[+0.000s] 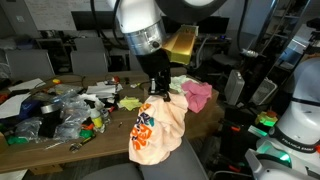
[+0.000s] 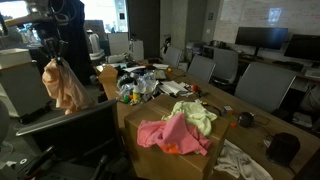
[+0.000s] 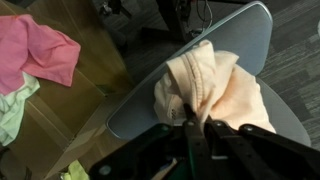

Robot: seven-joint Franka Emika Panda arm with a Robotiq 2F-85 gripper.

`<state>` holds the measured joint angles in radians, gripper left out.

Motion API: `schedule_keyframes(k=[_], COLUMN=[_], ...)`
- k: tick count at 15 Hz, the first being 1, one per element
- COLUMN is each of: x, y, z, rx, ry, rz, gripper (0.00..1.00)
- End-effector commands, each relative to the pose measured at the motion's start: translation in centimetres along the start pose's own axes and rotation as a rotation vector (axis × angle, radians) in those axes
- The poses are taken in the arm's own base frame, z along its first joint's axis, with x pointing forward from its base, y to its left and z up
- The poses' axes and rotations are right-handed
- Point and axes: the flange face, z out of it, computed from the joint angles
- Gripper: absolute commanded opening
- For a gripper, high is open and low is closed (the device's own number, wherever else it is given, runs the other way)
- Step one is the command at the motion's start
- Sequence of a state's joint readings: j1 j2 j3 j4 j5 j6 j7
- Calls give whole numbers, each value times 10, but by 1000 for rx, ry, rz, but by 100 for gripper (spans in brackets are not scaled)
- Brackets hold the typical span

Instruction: Pick the clothes and put them on the back rest of the chair

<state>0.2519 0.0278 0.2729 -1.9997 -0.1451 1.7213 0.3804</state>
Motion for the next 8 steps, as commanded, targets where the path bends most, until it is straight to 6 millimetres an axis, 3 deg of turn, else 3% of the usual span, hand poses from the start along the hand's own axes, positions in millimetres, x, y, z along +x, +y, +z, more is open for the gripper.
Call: schedule_keyframes(k=[1, 8], x=[7, 8], y=[37, 119], z=[17, 48], rx=[32, 107], ry=[-52, -115], rz=[68, 266], gripper=[2, 2])
